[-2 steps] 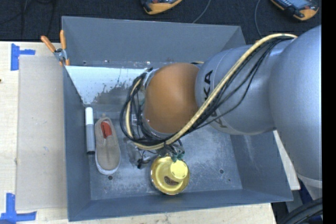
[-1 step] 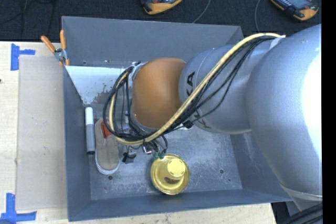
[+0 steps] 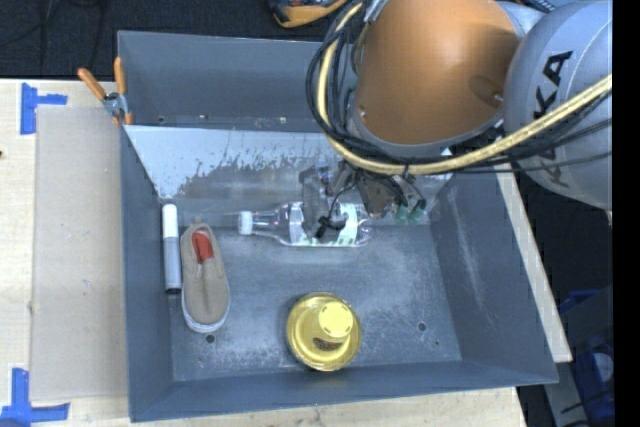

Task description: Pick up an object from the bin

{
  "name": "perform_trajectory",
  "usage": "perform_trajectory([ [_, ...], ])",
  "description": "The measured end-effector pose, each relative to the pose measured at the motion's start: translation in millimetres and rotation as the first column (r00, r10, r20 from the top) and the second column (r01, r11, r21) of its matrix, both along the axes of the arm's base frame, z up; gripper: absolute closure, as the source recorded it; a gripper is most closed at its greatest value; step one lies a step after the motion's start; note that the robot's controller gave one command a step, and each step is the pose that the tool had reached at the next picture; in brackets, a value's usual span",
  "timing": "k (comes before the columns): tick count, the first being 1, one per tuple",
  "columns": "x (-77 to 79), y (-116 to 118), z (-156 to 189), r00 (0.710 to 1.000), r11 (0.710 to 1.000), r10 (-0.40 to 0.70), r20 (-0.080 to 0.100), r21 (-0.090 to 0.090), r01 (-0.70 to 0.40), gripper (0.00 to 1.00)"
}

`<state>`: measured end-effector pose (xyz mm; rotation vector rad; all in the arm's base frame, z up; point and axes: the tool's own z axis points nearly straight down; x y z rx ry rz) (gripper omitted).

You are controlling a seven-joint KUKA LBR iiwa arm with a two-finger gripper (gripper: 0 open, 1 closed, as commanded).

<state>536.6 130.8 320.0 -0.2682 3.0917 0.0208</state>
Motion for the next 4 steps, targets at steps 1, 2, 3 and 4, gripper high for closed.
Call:
perform_trajectory([
  [1,5.2,-5.8,-56.6,0.992,0.992,0.123,-0.003,-0.005,-0.123,1.00],
  [2,-7.7,9.0,-64.8,0.929,0.929,0.370,-0.003,-0.013,-0.370,1.00],
  [3,13.7,-9.1,-84.7,0.971,0.970,0.241,-0.005,-0.009,-0.241,1.00],
  [4,34.6,20.2,-105.4,0.980,0.980,0.201,-0.005,-0.006,-0.201,1.00],
])
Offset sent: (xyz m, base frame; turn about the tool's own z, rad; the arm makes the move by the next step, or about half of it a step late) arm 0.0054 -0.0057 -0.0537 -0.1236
